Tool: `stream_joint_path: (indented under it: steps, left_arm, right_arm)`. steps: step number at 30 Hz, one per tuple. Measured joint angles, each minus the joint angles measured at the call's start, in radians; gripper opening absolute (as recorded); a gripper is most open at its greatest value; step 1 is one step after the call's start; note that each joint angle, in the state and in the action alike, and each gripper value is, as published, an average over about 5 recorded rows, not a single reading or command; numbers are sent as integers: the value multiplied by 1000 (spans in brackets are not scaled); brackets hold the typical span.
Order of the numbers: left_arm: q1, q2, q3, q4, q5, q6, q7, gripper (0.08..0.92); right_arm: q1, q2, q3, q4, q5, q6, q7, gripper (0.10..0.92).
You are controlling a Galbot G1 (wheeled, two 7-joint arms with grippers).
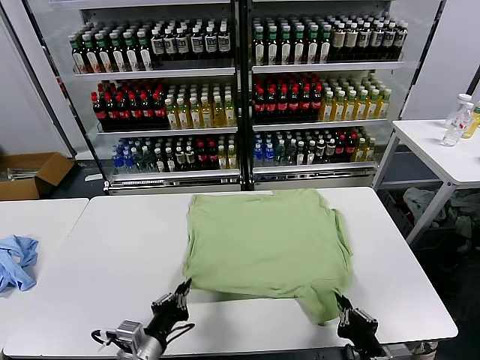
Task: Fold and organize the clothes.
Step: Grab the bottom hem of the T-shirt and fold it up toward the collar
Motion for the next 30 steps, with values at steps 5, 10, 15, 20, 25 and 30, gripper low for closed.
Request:
stream_joint_path:
  steps: [5,10,15,20,25,30]
  left_arm:
    - [-38,-18,0,16,-14,-10,5,87]
    - [-89,-35,10,55,-23,-16,5,87]
    - [-149,-37,19,109,-34,-17,0,87]
    - [-219,-40,25,175,-40,-18,-3,87]
    - [-289,-53,44,247,-40,-22,-4,87]
    - [-353,-67,67,326,-22,-24,-4,90]
  right_arm:
    - [67,-25,-9,-28,15,1,0,106]
    - [155,-52,-22,-68,38,-1,7,106]
    - [257,-84,-41,-134,59,1,13,106]
    - [359,-110,-71,-219,71,3,20,106]
    - [447,-115,-113,-299,72,-5,27,106]
    - [521,-109,-159,-372,61,-19,32,111]
